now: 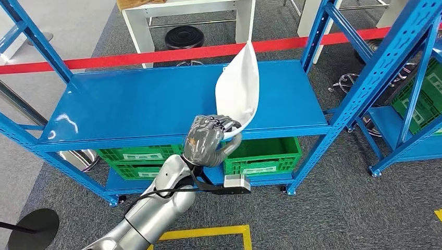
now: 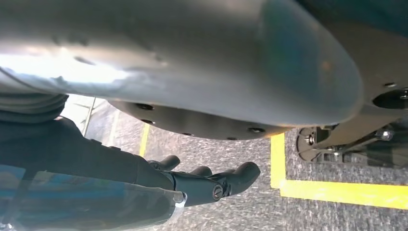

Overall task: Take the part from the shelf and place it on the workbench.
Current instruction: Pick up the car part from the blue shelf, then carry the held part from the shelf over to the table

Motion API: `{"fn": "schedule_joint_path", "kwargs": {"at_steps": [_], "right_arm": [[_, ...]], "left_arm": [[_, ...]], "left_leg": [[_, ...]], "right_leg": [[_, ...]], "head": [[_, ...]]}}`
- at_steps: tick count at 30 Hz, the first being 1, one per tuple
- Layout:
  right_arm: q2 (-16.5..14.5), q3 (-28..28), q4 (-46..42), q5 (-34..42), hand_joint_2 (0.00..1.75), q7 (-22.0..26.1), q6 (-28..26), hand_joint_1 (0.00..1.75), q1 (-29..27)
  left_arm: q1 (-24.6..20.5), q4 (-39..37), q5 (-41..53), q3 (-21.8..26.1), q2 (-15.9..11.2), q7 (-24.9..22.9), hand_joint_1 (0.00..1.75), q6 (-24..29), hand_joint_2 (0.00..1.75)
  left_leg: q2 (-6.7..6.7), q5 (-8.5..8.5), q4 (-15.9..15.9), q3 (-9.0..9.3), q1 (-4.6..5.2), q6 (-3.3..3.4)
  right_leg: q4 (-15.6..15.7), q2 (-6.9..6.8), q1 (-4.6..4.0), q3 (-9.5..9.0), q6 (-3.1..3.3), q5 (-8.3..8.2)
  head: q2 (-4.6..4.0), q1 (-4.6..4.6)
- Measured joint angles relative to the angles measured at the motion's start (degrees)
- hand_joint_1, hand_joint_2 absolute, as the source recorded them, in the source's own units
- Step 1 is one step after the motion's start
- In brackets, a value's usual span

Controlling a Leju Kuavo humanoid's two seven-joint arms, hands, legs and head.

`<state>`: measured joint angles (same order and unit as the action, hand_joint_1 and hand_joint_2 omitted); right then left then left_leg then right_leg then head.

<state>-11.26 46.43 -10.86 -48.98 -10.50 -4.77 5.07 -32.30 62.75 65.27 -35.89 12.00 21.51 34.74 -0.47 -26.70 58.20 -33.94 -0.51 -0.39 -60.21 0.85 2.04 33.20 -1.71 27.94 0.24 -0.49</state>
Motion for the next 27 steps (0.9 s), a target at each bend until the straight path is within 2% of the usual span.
{"fn": "schedule_joint_path", "kwargs": {"at_steps": [1, 2, 3, 5, 6, 7, 8, 9, 11, 12, 13, 15, 16, 17, 18, 20, 21, 22, 23, 24, 25, 26, 27], "right_arm": [[0.0, 0.1, 0.0, 0.0, 0.00, 0.0, -0.1, 0.00, 0.0], [0.0, 0.1, 0.0, 0.1, 0.00, -0.1, -0.2, 0.00, 0.1], [0.0, 0.2, 0.0, 0.1, 0.00, -0.1, -0.3, 0.00, 0.1], [0.0, 0.4, 0.0, 0.2, 0.00, -0.1, -0.4, 0.00, 0.1], [0.0, 0.6, 0.0, 0.3, 0.00, 0.0, -0.5, 0.00, 0.1], [0.0, 0.7, 0.0, 0.4, 0.00, 0.0, -0.5, 0.00, 0.1], [0.0, 0.9, 0.0, 0.5, 0.00, 0.0, -0.5, 0.00, 0.1], [0.0, 1.1, 0.0, 0.7, 0.00, 0.0, -0.5, 0.00, 0.1], [-0.2, 1.4, 0.0, 0.9, 0.00, 0.0, -0.6, 0.00, 0.1], [-0.3, 1.6, 0.0, 1.0, 0.00, 0.0, -0.6, 0.00, 0.1], [-0.4, 1.6, 0.0, 1.0, 0.00, 0.0, -0.7, 0.00, 0.1], [-0.5, 1.7, 0.0, 1.0, 0.00, 0.1, -0.7, 0.00, 0.1], [-0.5, 1.7, 0.0, 1.0, 0.00, 0.1, -0.7, 0.00, 0.1], [-0.5, 1.8, 0.0, 1.0, 0.00, 0.1, -0.7, 0.00, 0.1], [-0.4, 1.8, 0.0, 1.0, 0.00, 0.2, -0.7, 0.00, 0.1], [-0.3, 1.9, 0.0, 1.1, 0.00, 0.2, -0.7, 0.00, 0.1], [-0.3, 1.9, 0.0, 1.1, 0.00, 0.2, -0.7, 0.00, 0.1], [-0.2, 2.0, 0.0, 1.1, 0.00, 0.2, -0.7, 0.00, 0.1], [-0.2, 2.0, 0.0, 1.1, 0.00, 0.2, -0.7, 0.00, 0.1], [-0.2, 2.0, 0.0, 1.1, 0.00, 0.2, -0.7, 0.00, 0.1], [-0.1, 2.0, 0.0, 1.1, 0.00, 0.2, -0.7, 0.00, 0.1], [-0.1, 2.0, 0.0, 1.1, 0.00, 0.3, -0.7, 0.00, 0.1], [-0.2, 2.0, 0.0, 1.1, 0.00, 0.3, -0.6, 0.00, 0.1]], "left_arm": [[0.4, 1.5, -0.3, -1.0, -0.3, -0.1, 1.75, -0.4, 1.75], [0.6, 2.8, -0.6, -2.0, -0.5, -0.2, 1.75, -0.7, 1.75], [0.7, 3.9, -1.0, -2.9, -0.8, -0.3, 1.75, -0.8, 1.75], [0.6, 5.6, -1.8, -4.7, -1.1, -0.5, 1.75, -0.9, 1.75], [0.7, 6.1, -2.2, -5.4, -1.3, -0.5, 1.75, -0.9, 1.75], [0.7, 6.5, -2.4, -6.0, -1.4, -0.5, 1.75, -0.8, 1.75], [0.7, 6.8, -2.5, -6.6, -1.6, -0.5, 1.75, -0.8, 1.75], [0.7, 7.2, -2.5, -7.0, -1.6, -0.5, 1.75, -0.8, 1.75], [0.5, 7.9, -2.5, -7.8, -1.6, -0.5, 1.75, -0.8, 1.75], [0.4, 8.2, -2.5, -8.1, -1.6, -0.5, 1.75, -0.8, 1.75], [0.3, 8.4, -2.6, -8.4, -1.5, -0.5, 1.75, -0.8, 1.75], [0.3, 8.6, -2.7, -8.8, -1.5, -0.5, 1.75, -0.8, 1.75], [0.3, 8.7, -2.7, -8.9, -1.5, -0.5, 1.75, -0.8, 1.75], [0.3, 8.7, -2.8, -9.1, -1.5, -0.6, 1.75, -0.8, 1.75], [0.3, 8.7, -2.8, -9.3, -1.5, -0.6, 1.75, -0.8, 1.75], [0.5, 8.8, -2.8, -9.6, -1.6, -0.6, 1.75, -0.8, 1.75], [0.7, 8.8, -2.8, -9.7, -1.7, -0.6, 1.75, -0.8, 1.75], [0.8, 8.8, -2.8, -9.8, -1.8, -0.6, 1.75, -0.8, 1.75], [1.0, 8.8, -2.8, -9.9, -1.9, -0.6, 1.75, -0.8, 1.75], [1.1, 8.8, -2.8, -10.0, -1.9, -0.6, 1.75, -0.8, 1.75], [1.1, 8.8, -2.8, -10.0, -1.9, -0.6, 1.75, -0.7, 1.75], [1.1, 8.8, -2.8, -10.0, -1.9, -0.6, 1.75, -0.7, 1.75], [1.1, 8.8, -2.8, -10.0, -1.9, -0.6, 1.75, -0.7, 1.75]], "left_leg": [[0.02, -0.44, 0.3, -0.27, -0.09, -0.21], [0.06, -1.64, 1.5, -0.82, -0.16, -0.41], [0.11, -3.58, 3.8, -1.77, -0.21, -0.58], [0.16, -8.22, 11.0, -4.41, -0.21, -0.75], [0.16, -9.64, 14.2, -5.35, -0.19, -0.72], [0.16, -10.01, 15.7, -5.48, -0.14, -0.57], [0.15, -9.32, 15.1, -4.53, -0.03, -0.29], [0.14, -7.94, 12.4, -2.49, 0.16, 0.19], [0.27, -5.74, 4.3, 2.99, 0.81, 1.47], [0.42, -5.20, 1.3, 4.89, 1.13, 1.85], [0.53, -5.10, -0.4, 5.87, 1.44, 2.05], [0.62, -4.43, -1.2, 5.69, 1.68, 2.04], [0.66, -3.86, -1.6, 5.52, 1.60, 2.17], [0.76, -3.16, -1.9, 5.17, 1.43, 2.35], [0.86, -2.40, -2.2, 4.69, 1.22, 2.54], [1.02, -1.20, -2.2, 3.37, 1.09, 2.77], [1.10, -0.63, -2.2, 2.63, 1.09, 2.75], [1.21, -0.08, -2.1, 1.89, 1.07, 2.70], [1.31, 0.43, -2.1, 1.18, 1.02, 2.58], [1.37, 0.86, -1.9, 0.54, 0.94, 2.40], [1.41, 1.21, -1.7, -0.02, 0.84, 2.17], [1.42, 1.48, -1.4, -0.58, 0.84, 1.89], [1.42, 1.76, -1.1, -1.05, 0.88, 1.56]], "right_leg": [[-0.1, -0.03, -0.02, 0.23, 0.46, -0.16], [0.0, -0.09, -0.02, 0.52, 0.94, -0.41], [0.0, -0.18, -0.05, 0.90, 1.42, -0.70], [0.0, -0.35, -0.31, 1.80, 2.18, -1.32], [0.0, -0.41, -0.48, 2.26, 2.41, -1.67], [0.0, -0.44, -0.67, 2.71, 2.55, -2.03], [0.0, -0.44, -0.86, 3.15, 2.61, -2.41], [0.0, -0.41, -1.06, 3.56, 2.64, -2.80], [0.0, -0.36, -1.37, 4.16, 2.53, -3.57], [0.1, -0.38, -1.41, 4.30, 2.31, -3.95], [0.1, -0.44, -1.32, 4.37, 1.99, -4.31], [0.5, -0.59, -1.12, 4.39, 1.18, -5.09], [0.4, -0.65, -1.06, 4.57, 0.85, -4.97], [-0.3, -0.68, -1.08, 4.96, 0.59, -3.93], [-2.1, -0.69, -1.10, 5.61, 0.34, -1.94], [-8.4, -0.70, -1.08, 7.41, -0.12, 3.47], [-11.8, -0.70, -1.06, 8.06, -0.36, 5.22], [-14.1, -0.71, -1.04, 8.12, -0.54, 5.74], [-14.5, -0.72, -1.00, 7.26, -0.66, 5.08], [-12.8, -0.73, -0.92, 5.37, -0.76, 3.70], [-9.3, -0.75, -0.78, 2.57, -0.87, 2.35], [-5.1, -0.75, -0.73, -0.35, -0.97, 1.80], [-1.7, -0.67, -0.73, -2.48, -0.83, 1.74]], "head": [[0.00, -0.03], [0.00, -0.06], [0.00, -0.10], [0.00, -0.17], [0.00, -0.18], [0.00, -0.17], [0.00, -0.17], [0.00, -0.17], [0.00, -0.14], [0.00, -0.13], [0.00, -0.18], [0.00, -0.30], [0.00, -0.32], [0.00, -0.23], [0.00, -0.12], [0.00, 0.08], [0.00, 0.10], [0.00, 0.13], [0.00, 0.15], [0.00, 0.15], [0.00, 0.17], [0.00, 0.18], [0.00, 0.13]]}}
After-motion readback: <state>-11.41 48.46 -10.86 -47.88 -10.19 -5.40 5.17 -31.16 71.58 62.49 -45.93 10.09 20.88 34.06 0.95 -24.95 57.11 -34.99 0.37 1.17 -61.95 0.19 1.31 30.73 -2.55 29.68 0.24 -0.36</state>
